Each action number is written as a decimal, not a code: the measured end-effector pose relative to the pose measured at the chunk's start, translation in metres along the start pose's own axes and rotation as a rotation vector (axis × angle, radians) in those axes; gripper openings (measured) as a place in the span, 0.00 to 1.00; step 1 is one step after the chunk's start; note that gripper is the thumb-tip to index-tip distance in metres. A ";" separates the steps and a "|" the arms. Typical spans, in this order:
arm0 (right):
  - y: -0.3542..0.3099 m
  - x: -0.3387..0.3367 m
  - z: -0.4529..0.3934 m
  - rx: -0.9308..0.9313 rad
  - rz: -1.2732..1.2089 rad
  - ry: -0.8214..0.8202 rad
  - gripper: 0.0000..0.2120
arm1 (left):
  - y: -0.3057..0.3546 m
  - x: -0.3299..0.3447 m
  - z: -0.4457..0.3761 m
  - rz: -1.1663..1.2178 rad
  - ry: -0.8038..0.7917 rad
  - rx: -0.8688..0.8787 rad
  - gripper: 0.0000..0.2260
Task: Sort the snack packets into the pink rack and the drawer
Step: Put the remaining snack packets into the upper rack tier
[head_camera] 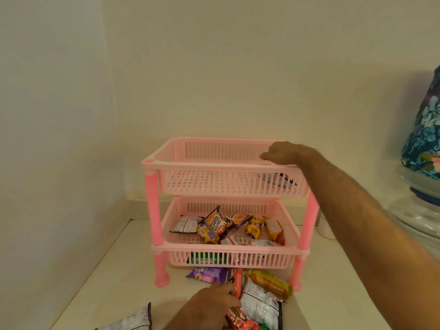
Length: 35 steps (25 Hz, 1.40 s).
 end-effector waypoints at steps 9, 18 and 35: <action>-0.002 0.004 0.011 0.069 -0.121 -0.088 0.36 | -0.002 -0.006 0.008 -0.058 0.010 0.037 0.22; -0.097 -0.020 0.100 -0.822 -0.262 0.191 0.24 | -0.039 -0.112 0.031 0.603 0.623 -0.173 0.19; -0.058 -0.063 0.086 -0.599 -0.900 0.185 0.10 | -0.014 -0.085 0.015 0.626 0.111 0.099 0.31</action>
Point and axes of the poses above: each hand's wrist, its own z-axis away from the middle knuckle, its own x-axis out of the palm, y = z × x, the point moved 6 cm from there along -z, towards the middle knuckle, and after that the axes turned 15 degrees about -z, right-handed, at the moved point
